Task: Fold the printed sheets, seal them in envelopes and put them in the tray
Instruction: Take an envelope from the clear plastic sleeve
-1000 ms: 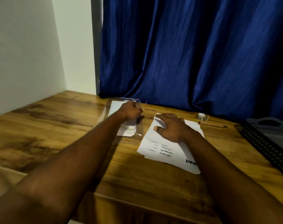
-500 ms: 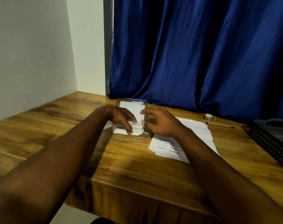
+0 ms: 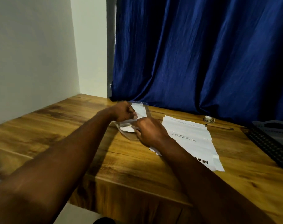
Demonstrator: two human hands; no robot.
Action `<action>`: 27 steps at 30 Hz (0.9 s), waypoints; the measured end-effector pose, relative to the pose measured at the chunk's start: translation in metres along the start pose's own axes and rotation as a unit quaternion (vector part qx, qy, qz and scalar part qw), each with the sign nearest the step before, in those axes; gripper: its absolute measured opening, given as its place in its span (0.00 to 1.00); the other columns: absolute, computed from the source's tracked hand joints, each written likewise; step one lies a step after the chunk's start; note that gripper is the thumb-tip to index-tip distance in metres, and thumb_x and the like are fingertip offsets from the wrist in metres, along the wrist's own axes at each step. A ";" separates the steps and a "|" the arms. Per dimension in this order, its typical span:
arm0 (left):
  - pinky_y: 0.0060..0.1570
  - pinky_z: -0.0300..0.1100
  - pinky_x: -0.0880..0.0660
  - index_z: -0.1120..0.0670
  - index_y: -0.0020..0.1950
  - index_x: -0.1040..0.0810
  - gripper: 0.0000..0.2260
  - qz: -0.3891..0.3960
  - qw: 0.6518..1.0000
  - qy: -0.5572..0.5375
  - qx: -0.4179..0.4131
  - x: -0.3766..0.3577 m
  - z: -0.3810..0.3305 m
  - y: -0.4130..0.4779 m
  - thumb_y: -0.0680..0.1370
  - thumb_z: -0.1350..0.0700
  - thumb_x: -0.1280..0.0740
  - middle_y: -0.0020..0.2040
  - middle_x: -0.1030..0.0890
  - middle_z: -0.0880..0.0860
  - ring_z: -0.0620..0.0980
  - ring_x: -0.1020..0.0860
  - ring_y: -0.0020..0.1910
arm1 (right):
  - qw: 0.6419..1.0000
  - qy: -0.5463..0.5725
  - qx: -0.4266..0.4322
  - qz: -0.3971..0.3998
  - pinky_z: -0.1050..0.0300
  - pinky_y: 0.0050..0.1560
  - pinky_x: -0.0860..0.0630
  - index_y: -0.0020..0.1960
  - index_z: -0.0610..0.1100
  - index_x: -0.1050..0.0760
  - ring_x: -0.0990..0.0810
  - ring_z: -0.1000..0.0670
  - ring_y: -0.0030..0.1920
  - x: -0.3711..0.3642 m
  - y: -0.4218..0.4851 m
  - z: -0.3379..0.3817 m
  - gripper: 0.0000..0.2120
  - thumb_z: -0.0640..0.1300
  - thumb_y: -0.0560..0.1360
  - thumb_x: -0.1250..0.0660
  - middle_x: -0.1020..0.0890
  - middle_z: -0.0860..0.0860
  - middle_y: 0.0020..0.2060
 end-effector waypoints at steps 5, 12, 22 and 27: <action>0.59 0.43 0.21 0.55 0.56 0.12 0.07 -0.019 1.000 0.016 -0.015 0.002 -0.003 0.001 0.82 0.58 0.29 0.55 0.12 0.49 0.42 0.17 0.51 | 0.994 -0.033 -0.105 -0.009 0.53 0.48 0.21 0.69 0.47 0.20 0.16 0.44 0.54 -0.010 0.004 -0.011 0.19 0.36 0.80 0.29 0.16 0.44 0.58; 0.52 0.35 0.24 0.56 0.59 0.13 0.08 -0.031 0.999 0.019 -0.024 0.003 -0.012 0.000 0.82 0.58 0.29 0.56 0.12 0.51 0.39 0.19 0.47 | 0.987 -0.078 -0.139 -0.028 0.51 0.53 0.20 0.67 0.47 0.19 0.16 0.45 0.58 -0.019 0.007 -0.015 0.16 0.36 0.82 0.34 0.16 0.45 0.60; 0.44 0.34 0.27 0.52 0.47 0.14 0.05 -0.043 0.999 -0.009 -0.021 0.001 -0.003 -0.003 0.81 0.59 0.28 0.43 0.16 0.45 0.38 0.21 0.42 | 0.990 -0.071 -0.022 -0.124 0.53 0.42 0.29 0.64 0.47 0.18 0.21 0.45 0.50 0.008 0.003 0.000 0.12 0.43 0.81 0.32 0.23 0.47 0.55; 0.41 0.34 0.29 0.43 0.39 0.17 0.14 -0.031 0.999 -0.009 0.010 0.004 0.010 -0.001 0.82 0.60 0.29 0.35 0.19 0.37 0.37 0.22 0.38 | 0.977 -0.035 0.010 -0.212 0.49 0.51 0.28 0.56 0.47 0.19 0.27 0.47 0.53 0.030 -0.004 -0.001 0.10 0.45 0.76 0.33 0.23 0.49 0.53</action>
Point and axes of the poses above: each hand's wrist, its own y-axis towards the middle knuckle, its own x-axis out of the back of the hand, z = x × y, the point moved 9 cm from there along y, towards the middle knuckle
